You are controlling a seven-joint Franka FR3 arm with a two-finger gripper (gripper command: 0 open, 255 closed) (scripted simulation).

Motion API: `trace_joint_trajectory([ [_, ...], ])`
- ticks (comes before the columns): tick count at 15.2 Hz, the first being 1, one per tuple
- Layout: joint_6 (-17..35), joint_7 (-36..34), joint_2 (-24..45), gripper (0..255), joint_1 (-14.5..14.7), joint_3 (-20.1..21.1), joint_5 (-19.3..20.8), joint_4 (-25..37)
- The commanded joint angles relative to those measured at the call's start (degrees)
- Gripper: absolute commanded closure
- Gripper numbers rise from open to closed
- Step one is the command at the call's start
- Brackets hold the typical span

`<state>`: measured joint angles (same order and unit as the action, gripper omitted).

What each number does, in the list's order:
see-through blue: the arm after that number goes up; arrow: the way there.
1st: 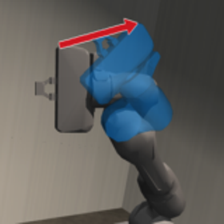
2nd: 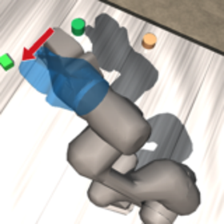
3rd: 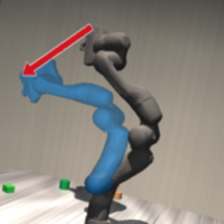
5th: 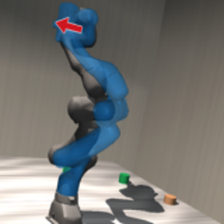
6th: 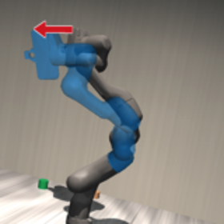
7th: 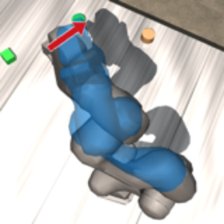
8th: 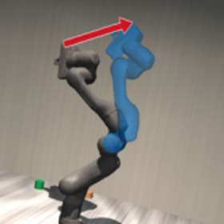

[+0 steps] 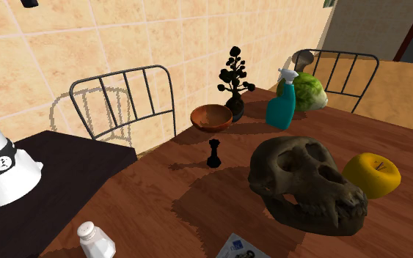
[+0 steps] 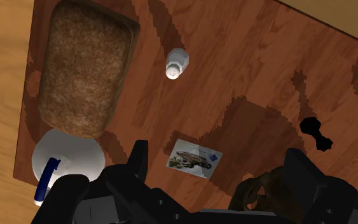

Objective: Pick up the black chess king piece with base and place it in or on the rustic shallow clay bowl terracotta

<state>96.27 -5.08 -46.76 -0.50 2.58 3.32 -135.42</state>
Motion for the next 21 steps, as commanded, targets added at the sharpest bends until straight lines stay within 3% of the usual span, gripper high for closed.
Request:
trace_joint_trajectory([
  [1,0.0,0.0,0.0,0,0.0,0.0,0.0,0.0],
  [11,14.4,-9.1,14.1,0,1.6,7.0,-3.7,-2.8],
  [21,27.0,-18.8,33.7,0,2.1,13.6,-3.1,1.8],
])
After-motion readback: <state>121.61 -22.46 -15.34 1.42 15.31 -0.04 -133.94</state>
